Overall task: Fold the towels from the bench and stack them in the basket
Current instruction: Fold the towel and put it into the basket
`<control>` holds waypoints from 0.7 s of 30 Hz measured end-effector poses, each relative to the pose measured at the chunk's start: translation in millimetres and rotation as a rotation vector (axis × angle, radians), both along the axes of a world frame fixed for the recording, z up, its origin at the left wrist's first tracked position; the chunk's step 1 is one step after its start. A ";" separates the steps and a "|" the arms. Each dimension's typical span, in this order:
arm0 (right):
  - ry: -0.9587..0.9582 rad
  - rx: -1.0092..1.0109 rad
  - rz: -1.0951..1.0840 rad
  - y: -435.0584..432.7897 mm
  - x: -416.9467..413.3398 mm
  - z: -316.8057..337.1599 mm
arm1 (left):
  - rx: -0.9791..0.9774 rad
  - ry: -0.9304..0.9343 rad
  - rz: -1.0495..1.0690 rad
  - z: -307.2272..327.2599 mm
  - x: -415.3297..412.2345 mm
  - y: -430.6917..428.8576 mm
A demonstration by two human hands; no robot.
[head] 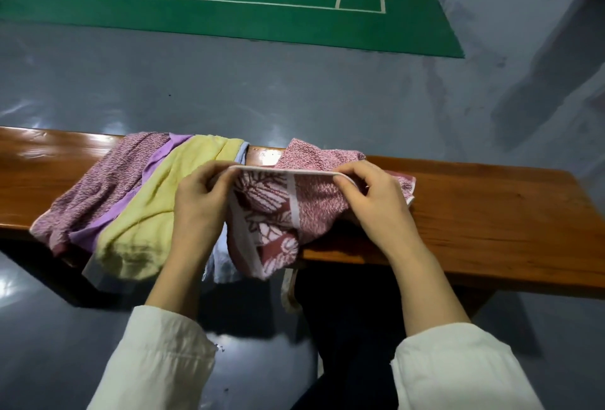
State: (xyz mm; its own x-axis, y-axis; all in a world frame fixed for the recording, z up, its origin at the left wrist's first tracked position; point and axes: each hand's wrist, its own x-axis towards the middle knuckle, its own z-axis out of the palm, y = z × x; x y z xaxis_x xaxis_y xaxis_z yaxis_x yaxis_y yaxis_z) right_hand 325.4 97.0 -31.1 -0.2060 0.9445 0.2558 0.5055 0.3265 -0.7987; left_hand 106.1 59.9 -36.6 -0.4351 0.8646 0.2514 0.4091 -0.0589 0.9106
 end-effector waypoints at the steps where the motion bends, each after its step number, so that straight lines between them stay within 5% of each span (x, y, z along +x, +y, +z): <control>1: 0.046 -0.018 0.008 -0.5 -0.1 0.4 | 0.028 -0.049 0.009 1.6 6.9 1.5; 9: 0.206 -0.088 0.132 -4.6 -6.4 0.0 | -0.125 0.021 -0.476 1.8 66.9 -2.0; 12: 0.148 -0.080 0.106 -3.3 -2.7 -2.0 | -0.051 0.167 -0.349 0.2 67.2 -2.2; 21: -0.147 -0.123 0.009 -2.3 1.1 -1.4 | 0.090 0.191 -0.020 17.5 4.3 -1.6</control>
